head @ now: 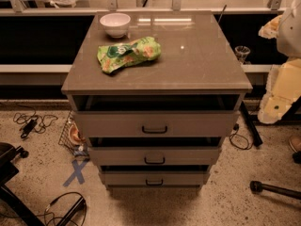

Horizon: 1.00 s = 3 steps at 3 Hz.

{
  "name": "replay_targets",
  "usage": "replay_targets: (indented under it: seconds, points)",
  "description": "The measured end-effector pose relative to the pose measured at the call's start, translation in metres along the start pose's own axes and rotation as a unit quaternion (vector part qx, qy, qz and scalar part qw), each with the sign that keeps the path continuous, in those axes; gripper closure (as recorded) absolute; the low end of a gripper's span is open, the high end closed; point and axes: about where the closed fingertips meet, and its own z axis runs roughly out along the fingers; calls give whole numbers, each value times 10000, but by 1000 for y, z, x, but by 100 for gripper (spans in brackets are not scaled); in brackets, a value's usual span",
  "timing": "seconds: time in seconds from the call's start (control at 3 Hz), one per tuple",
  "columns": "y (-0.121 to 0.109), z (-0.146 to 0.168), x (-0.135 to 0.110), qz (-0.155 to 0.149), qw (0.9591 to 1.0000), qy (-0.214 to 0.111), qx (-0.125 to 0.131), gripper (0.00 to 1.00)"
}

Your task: Open top drawer

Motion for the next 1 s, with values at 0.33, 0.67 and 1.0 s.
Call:
replay_targets:
  seconds: [0.33,0.67,1.0]
  points:
    - [0,0,0,0,10000,0,0,0]
    - [4,21,-3,-247,9991,-148,307,0]
    - [8,44,-12,-564,9957,-436,599,0]
